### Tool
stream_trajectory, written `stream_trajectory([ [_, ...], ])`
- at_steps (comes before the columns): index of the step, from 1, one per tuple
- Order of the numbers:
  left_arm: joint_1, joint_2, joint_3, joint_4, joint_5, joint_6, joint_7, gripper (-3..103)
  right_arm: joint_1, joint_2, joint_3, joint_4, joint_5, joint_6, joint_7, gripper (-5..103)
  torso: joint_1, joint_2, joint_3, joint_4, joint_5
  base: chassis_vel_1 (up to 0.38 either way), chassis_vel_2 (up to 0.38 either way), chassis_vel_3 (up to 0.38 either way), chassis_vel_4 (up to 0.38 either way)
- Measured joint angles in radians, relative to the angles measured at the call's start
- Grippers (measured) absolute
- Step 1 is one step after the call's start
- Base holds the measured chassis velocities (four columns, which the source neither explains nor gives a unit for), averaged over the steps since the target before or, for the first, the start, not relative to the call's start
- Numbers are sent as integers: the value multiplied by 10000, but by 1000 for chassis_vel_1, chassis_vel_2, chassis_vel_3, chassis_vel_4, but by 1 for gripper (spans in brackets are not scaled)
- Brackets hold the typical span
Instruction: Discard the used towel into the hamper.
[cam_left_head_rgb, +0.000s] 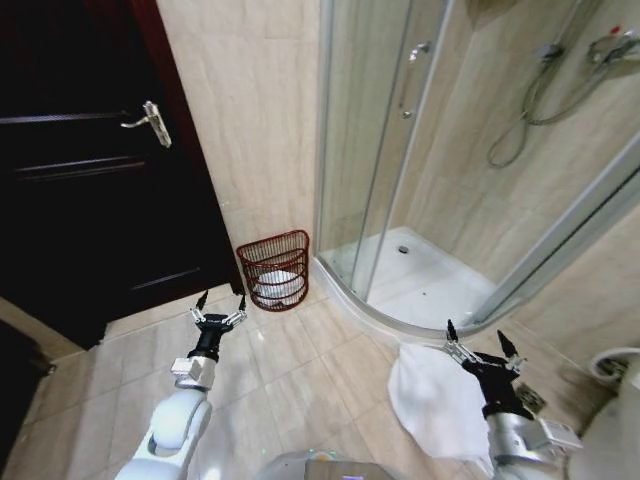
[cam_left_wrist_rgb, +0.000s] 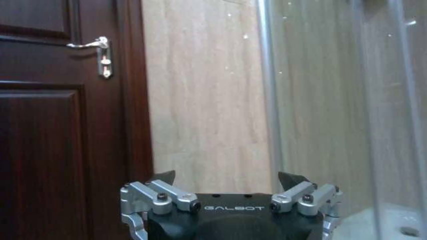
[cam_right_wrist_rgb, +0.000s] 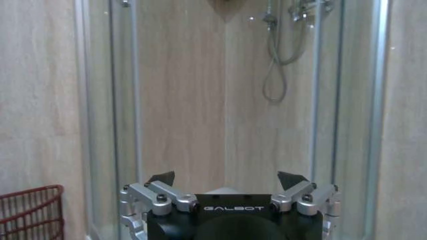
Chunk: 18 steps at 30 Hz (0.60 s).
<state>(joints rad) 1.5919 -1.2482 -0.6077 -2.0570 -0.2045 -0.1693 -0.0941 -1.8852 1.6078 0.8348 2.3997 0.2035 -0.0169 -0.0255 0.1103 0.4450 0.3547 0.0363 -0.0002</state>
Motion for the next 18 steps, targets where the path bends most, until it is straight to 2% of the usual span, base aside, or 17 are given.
stream_trajectory([
  [3, 16, 12, -1, 25, -3, -63, 2, 100, -3, 2, -12, 0, -41, 18, 1, 100, 0, 0, 0, -3, 9, -186, -346, 171, 334],
  [4, 19, 13, 0, 41, -8, -96, 7, 100, -4, 2, -15, 0, -56, 25, 1, 100, -2, 1, -1, -5, -1, -205, -337, 178, 309],
  [11, 42, 32, 76, 158, -33, -259, 7, 100, -28, 7, -27, 28, -122, 71, 2, 100, -1, 0, 0, -1, 0, -138, -317, 133, 320],
  [14, 32, 32, 123, 184, -33, -275, 36, 100, -24, 7, -33, 10, -124, 306, 38, 100, 0, 0, 0, -3, 1, -104, -252, 91, 299],
  [18, 8, 32, 152, 187, -6, -193, 117, 100, 8, 6, -25, -31, -186, 461, 84, 100, -1, 0, 0, -5, 4, -77, -155, 77, 69],
])
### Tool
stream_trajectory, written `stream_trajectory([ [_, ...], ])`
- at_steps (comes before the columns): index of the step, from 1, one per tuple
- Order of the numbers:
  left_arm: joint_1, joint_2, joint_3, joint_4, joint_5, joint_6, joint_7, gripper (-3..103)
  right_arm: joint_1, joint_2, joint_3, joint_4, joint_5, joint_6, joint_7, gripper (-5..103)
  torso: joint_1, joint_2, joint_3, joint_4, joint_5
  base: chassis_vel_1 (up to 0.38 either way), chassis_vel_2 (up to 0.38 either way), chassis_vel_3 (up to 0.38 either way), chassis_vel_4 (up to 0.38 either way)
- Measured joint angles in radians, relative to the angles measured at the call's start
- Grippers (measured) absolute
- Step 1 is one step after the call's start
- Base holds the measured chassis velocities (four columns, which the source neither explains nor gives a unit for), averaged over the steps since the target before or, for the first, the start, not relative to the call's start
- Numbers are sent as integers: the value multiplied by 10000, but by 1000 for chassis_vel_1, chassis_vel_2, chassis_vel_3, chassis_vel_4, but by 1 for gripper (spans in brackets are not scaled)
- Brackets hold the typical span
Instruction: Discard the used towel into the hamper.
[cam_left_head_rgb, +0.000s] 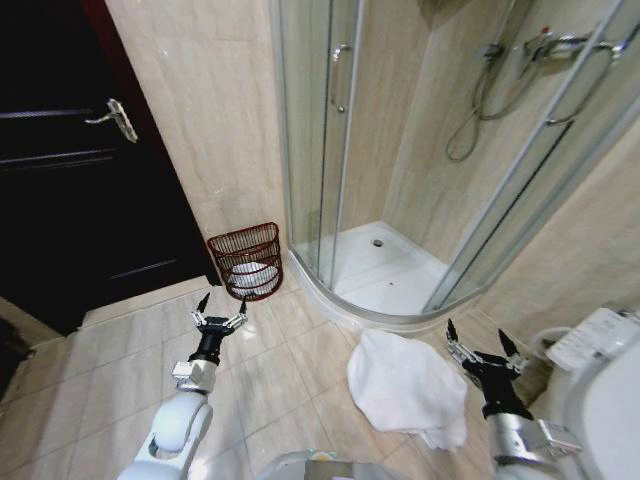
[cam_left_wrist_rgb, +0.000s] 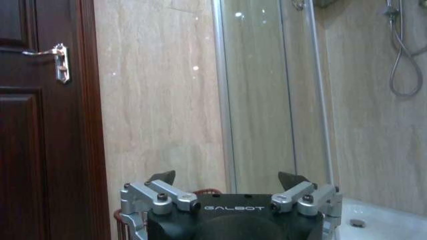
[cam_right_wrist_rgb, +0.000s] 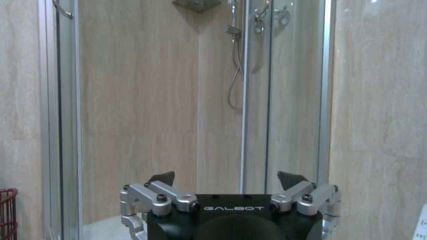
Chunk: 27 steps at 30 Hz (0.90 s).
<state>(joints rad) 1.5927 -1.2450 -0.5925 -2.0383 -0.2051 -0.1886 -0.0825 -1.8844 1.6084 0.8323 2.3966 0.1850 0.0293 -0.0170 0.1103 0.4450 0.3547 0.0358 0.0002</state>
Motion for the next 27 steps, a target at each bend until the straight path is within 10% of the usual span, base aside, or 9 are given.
stream_trajectory([
  [27, -119, -102, 330, -218, -176, 46, -6, 100, -48, -4, -31, 207, -13, 5, 160, 100, 1, 0, 0, 4, -2, -24, -15, -21, -20],
])
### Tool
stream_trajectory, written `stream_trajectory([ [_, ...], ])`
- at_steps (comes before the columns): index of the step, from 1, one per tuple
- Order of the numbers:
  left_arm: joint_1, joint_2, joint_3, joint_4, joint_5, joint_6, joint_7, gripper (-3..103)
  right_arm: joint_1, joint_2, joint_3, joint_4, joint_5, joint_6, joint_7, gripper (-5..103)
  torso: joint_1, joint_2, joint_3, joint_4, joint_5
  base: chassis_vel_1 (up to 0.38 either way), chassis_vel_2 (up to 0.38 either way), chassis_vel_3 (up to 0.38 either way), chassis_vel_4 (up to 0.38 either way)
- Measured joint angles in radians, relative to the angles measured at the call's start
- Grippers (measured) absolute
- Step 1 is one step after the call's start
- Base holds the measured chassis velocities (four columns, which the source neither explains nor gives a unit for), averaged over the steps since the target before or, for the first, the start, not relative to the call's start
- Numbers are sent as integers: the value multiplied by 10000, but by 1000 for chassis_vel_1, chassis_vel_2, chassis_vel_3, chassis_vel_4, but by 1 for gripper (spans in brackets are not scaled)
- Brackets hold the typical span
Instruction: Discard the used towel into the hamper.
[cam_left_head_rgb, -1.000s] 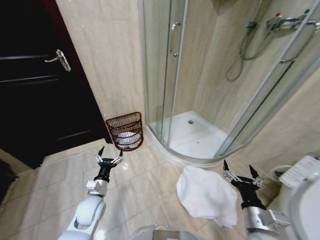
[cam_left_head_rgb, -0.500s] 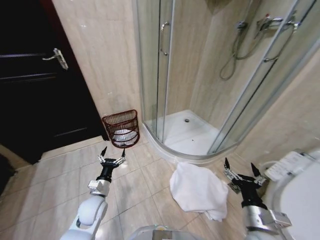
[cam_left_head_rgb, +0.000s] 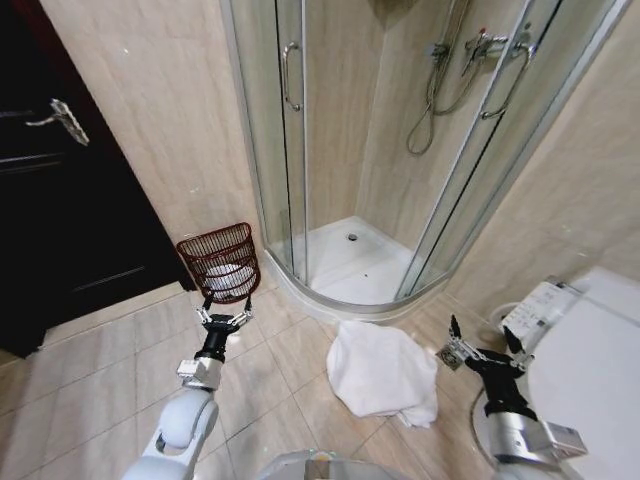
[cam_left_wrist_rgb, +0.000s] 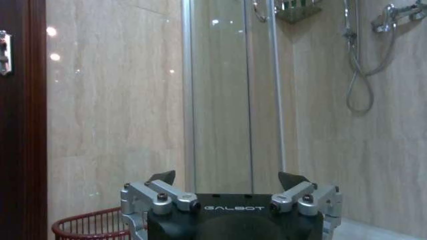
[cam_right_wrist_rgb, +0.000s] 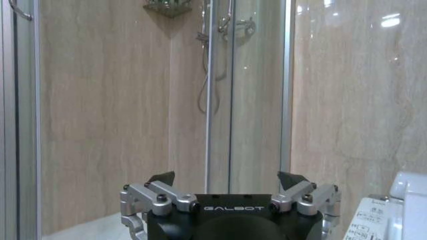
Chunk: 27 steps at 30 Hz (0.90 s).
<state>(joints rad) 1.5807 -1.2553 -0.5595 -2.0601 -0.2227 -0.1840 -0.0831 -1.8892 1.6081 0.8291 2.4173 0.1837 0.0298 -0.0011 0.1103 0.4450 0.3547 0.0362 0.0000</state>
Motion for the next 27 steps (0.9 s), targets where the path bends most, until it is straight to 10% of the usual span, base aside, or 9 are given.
stream_trajectory([
  [27, -82, -115, -2, -222, 45, 314, 81, 100, 88, 0, 36, 103, 30, -9, 157, 100, 278, 713, 433, -1, 0, 0, 0, 0, 0],
])
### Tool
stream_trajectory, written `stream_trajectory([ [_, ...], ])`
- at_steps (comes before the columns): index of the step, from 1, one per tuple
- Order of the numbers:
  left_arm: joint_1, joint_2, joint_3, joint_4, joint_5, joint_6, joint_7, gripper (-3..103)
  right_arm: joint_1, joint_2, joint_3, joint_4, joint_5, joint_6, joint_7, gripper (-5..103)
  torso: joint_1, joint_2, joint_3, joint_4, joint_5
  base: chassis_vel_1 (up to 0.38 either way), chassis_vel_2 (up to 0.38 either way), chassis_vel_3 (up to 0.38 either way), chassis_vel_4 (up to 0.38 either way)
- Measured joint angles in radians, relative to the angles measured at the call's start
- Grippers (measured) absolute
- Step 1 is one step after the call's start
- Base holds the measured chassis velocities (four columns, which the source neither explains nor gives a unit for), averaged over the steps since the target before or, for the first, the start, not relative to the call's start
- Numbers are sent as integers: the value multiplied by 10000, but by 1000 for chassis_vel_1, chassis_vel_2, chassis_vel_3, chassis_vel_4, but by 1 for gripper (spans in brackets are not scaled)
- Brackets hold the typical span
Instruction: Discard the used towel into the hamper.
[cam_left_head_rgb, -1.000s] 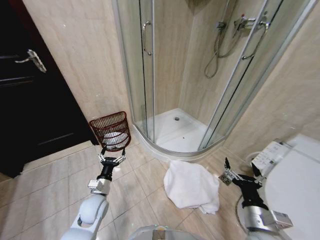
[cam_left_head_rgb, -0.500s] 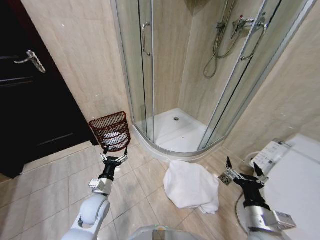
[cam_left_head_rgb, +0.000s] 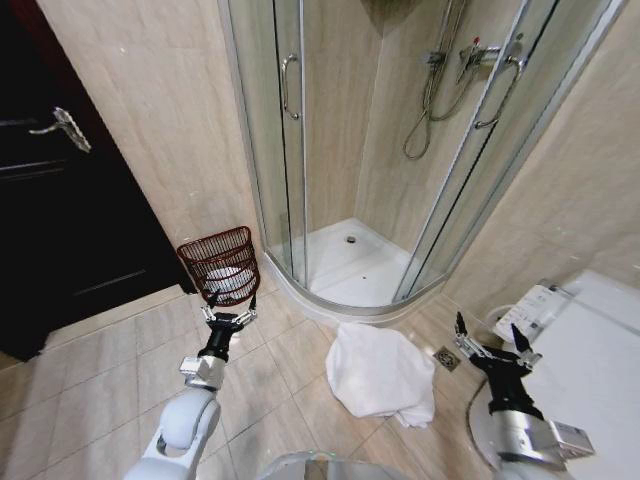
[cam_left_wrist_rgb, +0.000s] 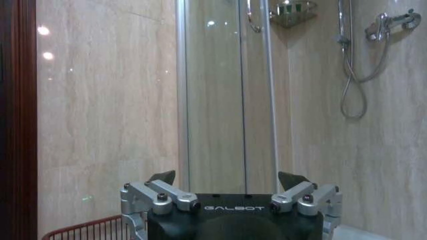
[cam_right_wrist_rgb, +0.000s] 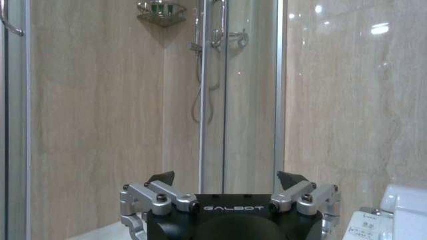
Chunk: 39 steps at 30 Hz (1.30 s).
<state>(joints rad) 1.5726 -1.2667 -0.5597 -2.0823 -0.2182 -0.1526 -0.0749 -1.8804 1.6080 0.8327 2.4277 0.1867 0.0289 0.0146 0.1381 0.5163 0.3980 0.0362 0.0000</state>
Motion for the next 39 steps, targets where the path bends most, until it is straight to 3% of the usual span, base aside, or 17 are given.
stream_trajectory([
  [39, -124, 258, -60, 140, -127, -64, -21, 100, -62, 0, -75, -19, -161, 228, -56, 100, 348, 832, 481, 1, 0, 0, 0, 0, 0],
])
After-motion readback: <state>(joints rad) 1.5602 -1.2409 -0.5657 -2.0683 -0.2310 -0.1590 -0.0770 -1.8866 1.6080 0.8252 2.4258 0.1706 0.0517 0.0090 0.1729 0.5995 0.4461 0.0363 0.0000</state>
